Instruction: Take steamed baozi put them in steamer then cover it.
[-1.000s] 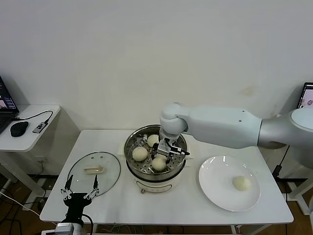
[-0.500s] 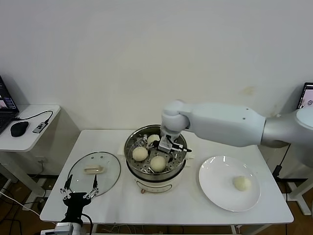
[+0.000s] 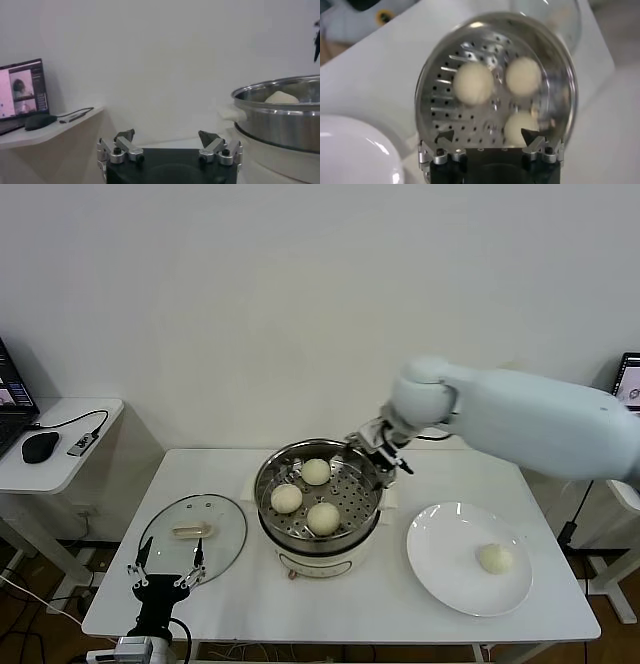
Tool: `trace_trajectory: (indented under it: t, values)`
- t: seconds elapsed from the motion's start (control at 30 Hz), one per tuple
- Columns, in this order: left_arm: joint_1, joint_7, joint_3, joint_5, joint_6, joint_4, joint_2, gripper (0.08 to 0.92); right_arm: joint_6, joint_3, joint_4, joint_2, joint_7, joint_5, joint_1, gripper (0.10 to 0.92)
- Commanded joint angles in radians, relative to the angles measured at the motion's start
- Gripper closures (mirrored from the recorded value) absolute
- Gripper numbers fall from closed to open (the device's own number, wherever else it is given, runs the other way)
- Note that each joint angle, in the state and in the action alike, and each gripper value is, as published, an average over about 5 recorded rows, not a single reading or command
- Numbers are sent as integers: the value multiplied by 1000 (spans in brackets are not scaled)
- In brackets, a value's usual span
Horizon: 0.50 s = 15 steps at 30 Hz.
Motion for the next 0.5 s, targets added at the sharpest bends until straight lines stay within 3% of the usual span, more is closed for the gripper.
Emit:
trace_trajectory:
  t: [0.03,0.23,0.5]
  values:
    - [-1,1,8,0,-1,-1,9,177,-215,59,123,-361,10,-32,-106,203]
    - [-2,2,18,4,1,-1,13,177,-132,181,95,-468,-20,-180,-318,203]
    - [3,1,16,7,0,5,16,177,-81,597,-2,-505,-34,-300,-796,203]
